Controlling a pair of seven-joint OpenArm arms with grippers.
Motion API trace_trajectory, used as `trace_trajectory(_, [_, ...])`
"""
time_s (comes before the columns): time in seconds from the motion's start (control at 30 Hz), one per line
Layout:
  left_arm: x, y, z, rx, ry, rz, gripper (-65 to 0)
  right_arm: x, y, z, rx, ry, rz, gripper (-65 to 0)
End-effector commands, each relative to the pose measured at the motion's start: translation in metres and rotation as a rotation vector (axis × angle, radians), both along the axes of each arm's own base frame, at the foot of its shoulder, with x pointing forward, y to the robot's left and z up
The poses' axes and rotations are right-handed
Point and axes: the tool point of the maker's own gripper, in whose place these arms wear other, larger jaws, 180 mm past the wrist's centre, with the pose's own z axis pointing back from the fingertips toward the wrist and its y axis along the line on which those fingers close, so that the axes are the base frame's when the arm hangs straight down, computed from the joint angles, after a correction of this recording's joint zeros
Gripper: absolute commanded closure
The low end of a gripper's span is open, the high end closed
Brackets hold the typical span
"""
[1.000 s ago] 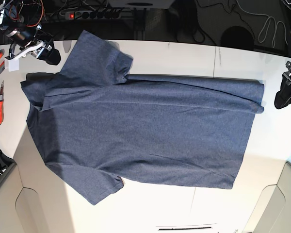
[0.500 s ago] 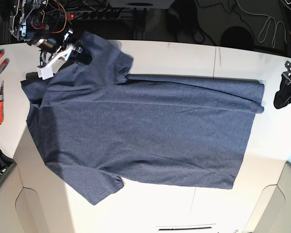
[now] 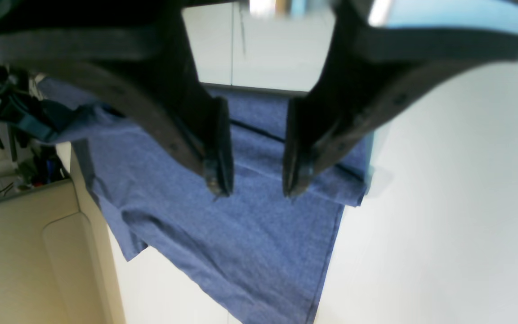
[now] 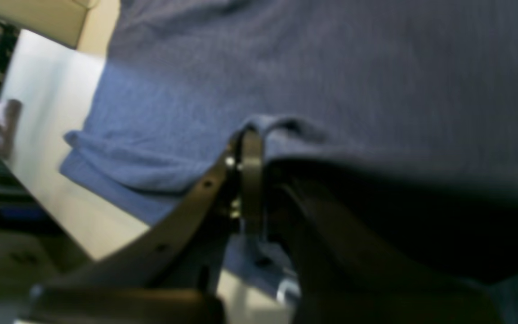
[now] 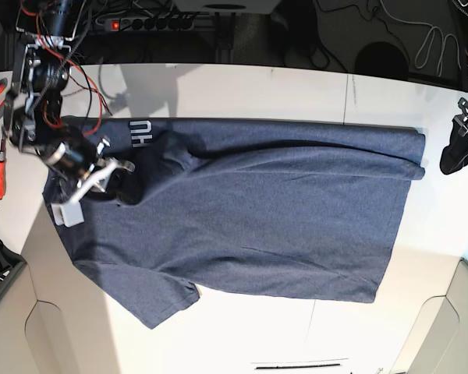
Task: Layout the t-shirt on the table in an organized manner, then fold the t-shirt properly
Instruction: 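Move the right gripper to the shirt's sleeve corner and grasp it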
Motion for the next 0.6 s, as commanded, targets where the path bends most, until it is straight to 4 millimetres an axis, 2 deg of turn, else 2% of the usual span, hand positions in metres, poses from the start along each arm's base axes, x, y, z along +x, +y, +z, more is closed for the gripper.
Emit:
trace_trajectory(0.0, [0.006,0.004,0.017,0.020,-0.057,-0.009,-22.6,0.018,0.009,0.020,0.003,-0.075,0.029,-19.8])
trace_trajectory(0.03, [0.006,0.004,0.017,0.020,-0.057,-0.009,-22.6,0.023,0.016,0.024,-0.016,-0.092,0.056,-30.9])
trace_trajectory(0.07, [0.006,0.004,0.017,0.020,-0.057,-0.009,-22.6,0.029,0.023,0.029,-0.026,-0.115,0.075,-36.7])
trace_trajectory(0.17, [0.006,0.004,0.017,0.021,-0.055,-0.009,-22.6,0.044,0.034,0.041,-0.061,-0.163,0.108,-37.3])
trace_trajectory(0.23, [0.006,0.004,0.017,0.021,-0.055,-0.010,-22.6,0.054,0.031,0.049,-0.083,-0.192,0.097,-37.3])
trace_trajectory(0.4, [0.006,0.004,0.017,0.021,-0.056,-0.010,-22.6,0.082,0.010,0.066,-0.160,-0.256,0.006,-37.3])
trace_trajectory(0.57, [0.006,0.004,0.017,0.021,-0.056,-0.010,-22.6,0.092,-0.010,0.072,-0.197,-0.265,-0.054,-37.1])
